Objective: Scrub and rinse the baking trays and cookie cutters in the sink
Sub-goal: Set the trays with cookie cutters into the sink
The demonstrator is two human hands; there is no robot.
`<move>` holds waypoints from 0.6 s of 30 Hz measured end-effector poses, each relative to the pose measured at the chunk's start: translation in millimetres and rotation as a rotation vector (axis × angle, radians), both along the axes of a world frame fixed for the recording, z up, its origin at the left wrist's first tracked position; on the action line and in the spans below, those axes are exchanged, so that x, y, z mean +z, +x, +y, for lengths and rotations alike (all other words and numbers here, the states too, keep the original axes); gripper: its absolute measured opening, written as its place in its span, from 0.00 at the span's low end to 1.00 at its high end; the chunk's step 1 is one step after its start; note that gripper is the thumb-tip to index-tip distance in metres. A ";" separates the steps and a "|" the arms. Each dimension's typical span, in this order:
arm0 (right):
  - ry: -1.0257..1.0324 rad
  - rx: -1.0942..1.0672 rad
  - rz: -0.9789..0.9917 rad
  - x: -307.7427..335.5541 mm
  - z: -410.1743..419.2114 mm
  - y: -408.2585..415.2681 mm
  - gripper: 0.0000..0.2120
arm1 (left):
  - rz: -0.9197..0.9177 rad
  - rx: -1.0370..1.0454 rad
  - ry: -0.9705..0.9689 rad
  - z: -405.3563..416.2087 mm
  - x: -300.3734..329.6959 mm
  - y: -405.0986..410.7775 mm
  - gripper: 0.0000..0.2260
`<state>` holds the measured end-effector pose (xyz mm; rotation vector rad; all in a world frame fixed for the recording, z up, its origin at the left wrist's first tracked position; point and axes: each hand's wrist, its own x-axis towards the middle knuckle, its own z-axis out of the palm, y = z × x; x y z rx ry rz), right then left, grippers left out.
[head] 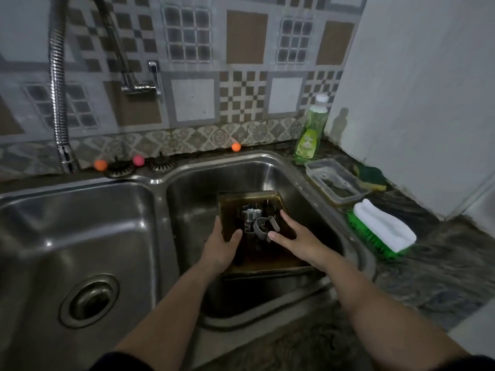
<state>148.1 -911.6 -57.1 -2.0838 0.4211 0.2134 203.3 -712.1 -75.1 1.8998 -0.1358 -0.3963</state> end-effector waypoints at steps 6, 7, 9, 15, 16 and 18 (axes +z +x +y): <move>0.026 0.120 0.103 -26.6 -36.7 31.2 0.40 | 0.041 0.082 0.119 -34.5 -19.2 3.7 0.24; 0.033 0.145 0.117 -29.8 -42.3 35.8 0.40 | 0.052 0.089 0.142 -39.2 -23.9 4.2 0.25; 0.029 0.187 0.143 -36.4 -53.2 44.6 0.40 | 0.081 0.113 0.180 -48.8 -31.6 5.1 0.28; 0.008 0.250 0.204 -59.7 -68.8 58.3 0.41 | 0.187 0.127 0.245 -61.4 -57.7 13.5 0.36; -0.002 0.260 0.214 -61.8 -69.1 60.2 0.42 | 0.205 0.137 0.249 -61.8 -60.6 14.7 0.39; -0.032 0.287 0.244 -64.9 -69.5 63.9 0.42 | 0.249 0.142 0.244 -60.5 -69.1 18.5 0.45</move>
